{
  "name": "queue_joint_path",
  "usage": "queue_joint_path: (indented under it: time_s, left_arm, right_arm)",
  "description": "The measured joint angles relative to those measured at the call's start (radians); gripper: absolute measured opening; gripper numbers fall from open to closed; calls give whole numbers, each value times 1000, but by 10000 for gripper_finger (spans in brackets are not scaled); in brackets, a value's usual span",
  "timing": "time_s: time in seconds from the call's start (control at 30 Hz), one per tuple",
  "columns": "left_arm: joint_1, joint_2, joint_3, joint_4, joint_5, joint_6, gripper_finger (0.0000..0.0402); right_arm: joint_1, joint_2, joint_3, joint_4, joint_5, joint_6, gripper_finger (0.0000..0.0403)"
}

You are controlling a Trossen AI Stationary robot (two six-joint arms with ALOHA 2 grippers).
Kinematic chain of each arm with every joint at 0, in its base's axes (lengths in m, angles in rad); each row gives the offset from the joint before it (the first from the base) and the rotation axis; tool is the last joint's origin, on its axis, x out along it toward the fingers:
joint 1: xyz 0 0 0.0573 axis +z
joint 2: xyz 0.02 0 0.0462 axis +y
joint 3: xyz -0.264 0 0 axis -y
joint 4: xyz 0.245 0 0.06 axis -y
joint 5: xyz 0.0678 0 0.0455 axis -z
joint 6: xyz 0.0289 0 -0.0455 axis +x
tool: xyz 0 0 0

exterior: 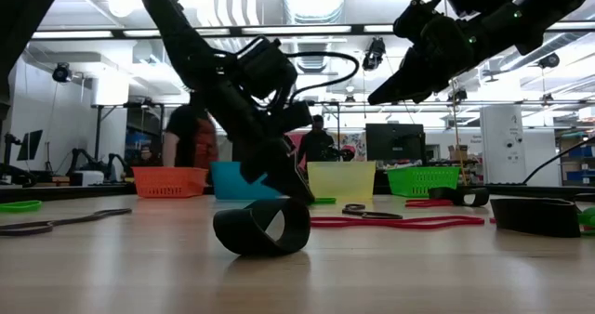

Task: Sort rubber bands into baskets
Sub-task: Put the green rubber band into the yellow bin

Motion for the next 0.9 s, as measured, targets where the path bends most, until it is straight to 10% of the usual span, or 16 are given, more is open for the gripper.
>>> queue_joint_path:
  time_s: [0.47, 0.9]
  left_arm:
    - [-5, 4, 0, -1, -18, -49, 6]
    - [-62, -20, -4, 0, 1, -51, 0]
  right_arm:
    - [0, 0, -1, 1, 0, -47, 9]
    - [0, 0, -1, 6, 0, -35, 9]
